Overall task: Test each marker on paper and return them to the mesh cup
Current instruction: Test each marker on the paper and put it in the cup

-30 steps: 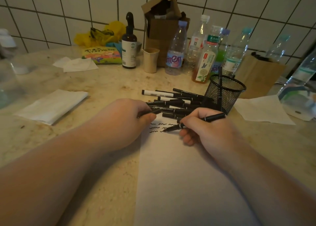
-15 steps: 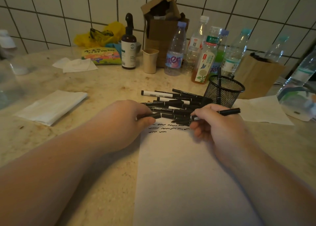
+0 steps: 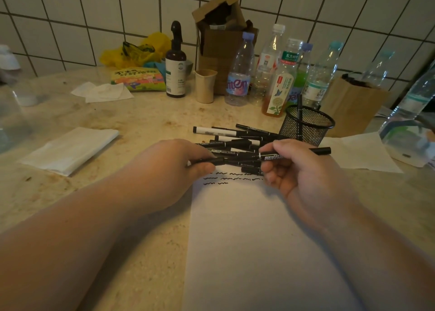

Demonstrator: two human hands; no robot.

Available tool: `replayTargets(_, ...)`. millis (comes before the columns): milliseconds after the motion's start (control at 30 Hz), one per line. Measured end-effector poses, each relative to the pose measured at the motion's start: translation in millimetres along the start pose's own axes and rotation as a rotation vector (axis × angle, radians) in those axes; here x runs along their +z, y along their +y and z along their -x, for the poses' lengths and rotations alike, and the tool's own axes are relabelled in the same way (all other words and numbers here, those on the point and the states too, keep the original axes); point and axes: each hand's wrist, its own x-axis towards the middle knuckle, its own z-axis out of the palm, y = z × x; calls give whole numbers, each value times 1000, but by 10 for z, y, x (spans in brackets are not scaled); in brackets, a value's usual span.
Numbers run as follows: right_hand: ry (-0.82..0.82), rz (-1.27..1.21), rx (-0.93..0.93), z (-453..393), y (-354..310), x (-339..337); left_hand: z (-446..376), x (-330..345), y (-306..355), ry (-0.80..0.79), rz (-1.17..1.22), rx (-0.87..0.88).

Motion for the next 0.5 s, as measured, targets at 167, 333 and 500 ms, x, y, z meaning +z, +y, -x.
replayTargets(167, -98, 69, -16, 20, 19, 12, 31, -17, 10, -24, 66, 24)
replayTargets(333, -135, 87, -32, 32, 27, 16, 65, -39, 64, 2, 61, 53)
replayTargets(500, -167, 103, -63, 50, 12, 31, 100, -40, 124, -51, 27, 54)
